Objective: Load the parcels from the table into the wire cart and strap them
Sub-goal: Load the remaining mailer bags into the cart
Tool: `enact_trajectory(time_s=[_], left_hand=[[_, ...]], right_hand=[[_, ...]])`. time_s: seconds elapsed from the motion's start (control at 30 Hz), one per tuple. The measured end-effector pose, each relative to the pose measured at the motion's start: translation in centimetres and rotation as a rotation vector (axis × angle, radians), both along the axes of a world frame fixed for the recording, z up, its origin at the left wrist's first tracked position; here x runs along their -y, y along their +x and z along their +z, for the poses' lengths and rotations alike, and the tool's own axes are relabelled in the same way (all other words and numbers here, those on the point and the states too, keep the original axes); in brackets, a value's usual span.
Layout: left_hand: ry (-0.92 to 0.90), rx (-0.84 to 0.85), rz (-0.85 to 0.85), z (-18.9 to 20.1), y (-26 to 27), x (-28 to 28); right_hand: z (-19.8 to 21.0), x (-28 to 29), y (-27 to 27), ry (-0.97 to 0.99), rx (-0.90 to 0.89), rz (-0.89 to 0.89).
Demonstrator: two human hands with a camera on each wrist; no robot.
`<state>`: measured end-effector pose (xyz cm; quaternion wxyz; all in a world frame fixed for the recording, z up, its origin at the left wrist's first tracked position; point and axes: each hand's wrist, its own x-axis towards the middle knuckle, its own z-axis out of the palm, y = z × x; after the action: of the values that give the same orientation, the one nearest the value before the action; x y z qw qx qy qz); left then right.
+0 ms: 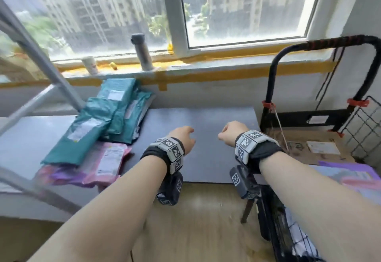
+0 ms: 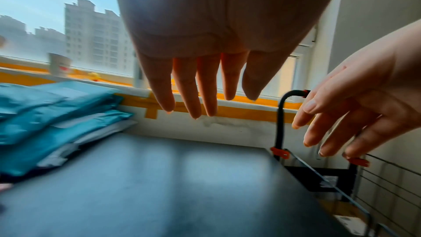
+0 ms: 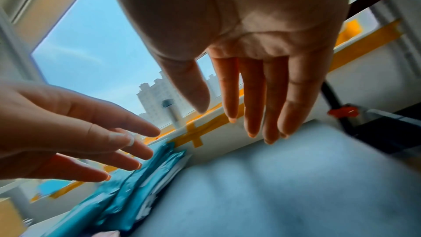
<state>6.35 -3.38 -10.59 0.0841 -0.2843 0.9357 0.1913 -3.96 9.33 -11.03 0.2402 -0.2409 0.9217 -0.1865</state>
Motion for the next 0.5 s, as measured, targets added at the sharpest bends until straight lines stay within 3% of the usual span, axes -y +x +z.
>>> enact_trajectory(time_s=[0.2,0.5], left_hand=[[-0.027,-0.006,0.145,-0.1,9.6,12.0],[0.041,0.020,0.352,-3.3,18.2,21.9]], right_hand=[[-0.9,13.8,7.7,-0.038,0.016,0.134],[-3.9,25.6,14.3,0.023,0.015,0.315]])
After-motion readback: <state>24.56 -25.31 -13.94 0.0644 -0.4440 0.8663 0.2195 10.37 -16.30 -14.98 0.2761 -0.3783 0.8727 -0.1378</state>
